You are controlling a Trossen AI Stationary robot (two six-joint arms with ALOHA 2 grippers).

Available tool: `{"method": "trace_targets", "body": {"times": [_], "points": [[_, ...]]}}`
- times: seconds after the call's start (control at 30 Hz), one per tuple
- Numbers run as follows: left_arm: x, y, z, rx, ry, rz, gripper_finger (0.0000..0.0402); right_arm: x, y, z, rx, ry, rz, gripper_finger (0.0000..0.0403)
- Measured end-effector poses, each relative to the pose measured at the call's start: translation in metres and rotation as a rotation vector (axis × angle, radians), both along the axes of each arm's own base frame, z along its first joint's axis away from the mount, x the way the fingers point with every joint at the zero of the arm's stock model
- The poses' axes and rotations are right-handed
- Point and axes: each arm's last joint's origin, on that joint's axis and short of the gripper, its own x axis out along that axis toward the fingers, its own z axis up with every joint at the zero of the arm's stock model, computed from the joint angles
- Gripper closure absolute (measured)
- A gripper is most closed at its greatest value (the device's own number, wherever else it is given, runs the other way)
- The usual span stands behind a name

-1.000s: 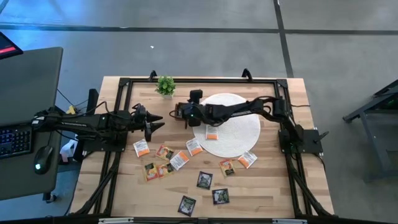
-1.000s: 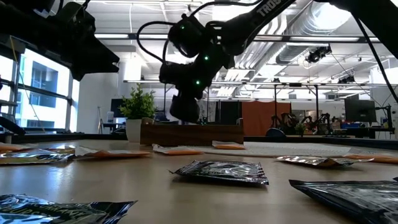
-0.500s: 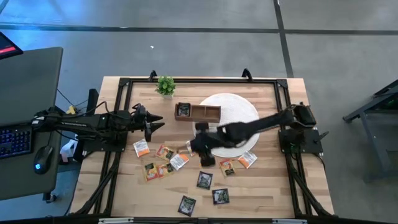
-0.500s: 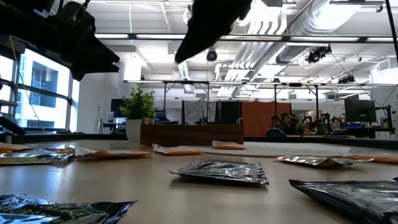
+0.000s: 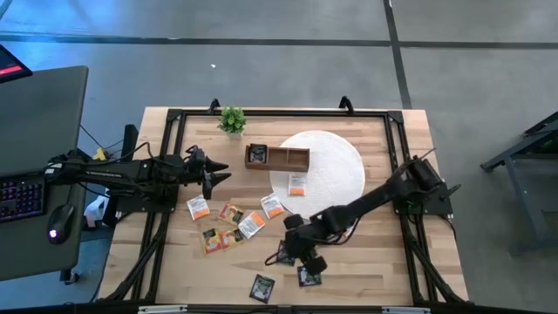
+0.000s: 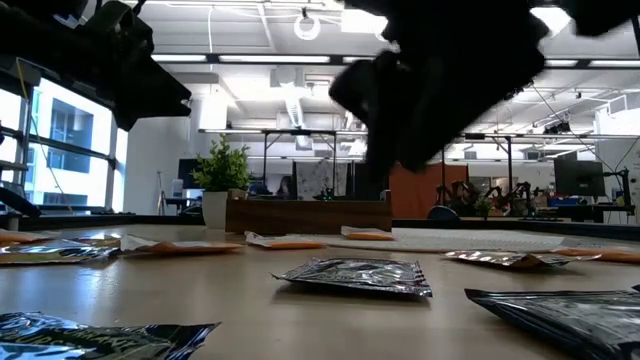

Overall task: Pick & Place Tea
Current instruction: Put the violet tea bag into the left section of the wooden organizer

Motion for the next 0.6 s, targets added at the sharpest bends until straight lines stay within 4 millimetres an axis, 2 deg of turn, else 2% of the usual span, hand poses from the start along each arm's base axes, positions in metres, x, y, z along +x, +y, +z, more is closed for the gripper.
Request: {"method": "trace_targets", "body": {"times": [0.1, 0.2, 0.4, 0.5, 0.6], "points": [[0.000, 0.000, 0.000, -0.020, -0.006, 0.006, 0.0229, -0.008, 0.010, -0.005, 0.032, 0.041, 0.025, 0.0261], [0.000, 0.000, 0.000, -0.057, -0.016, 0.015, 0.0229, -0.019, 0.017, -0.008, 0.068, 0.150, -0.059, 0.0264], [0.000, 0.000, 0.000, -0.118, -0.032, 0.029, 0.0229, -0.037, 0.028, -0.013, 0.159, 0.378, -0.386, 0.0264], [0.000, 0.000, 0.000, -0.118, -0.036, 0.033, 0.0229, -0.040, 0.033, -0.013, 0.203, 0.411, -0.579, 0.0264], [0.000, 0.000, 0.000, -0.118, -0.037, 0.033, 0.0229, -0.042, 0.036, -0.013, 0.216, 0.403, -0.697, 0.0264]]}}
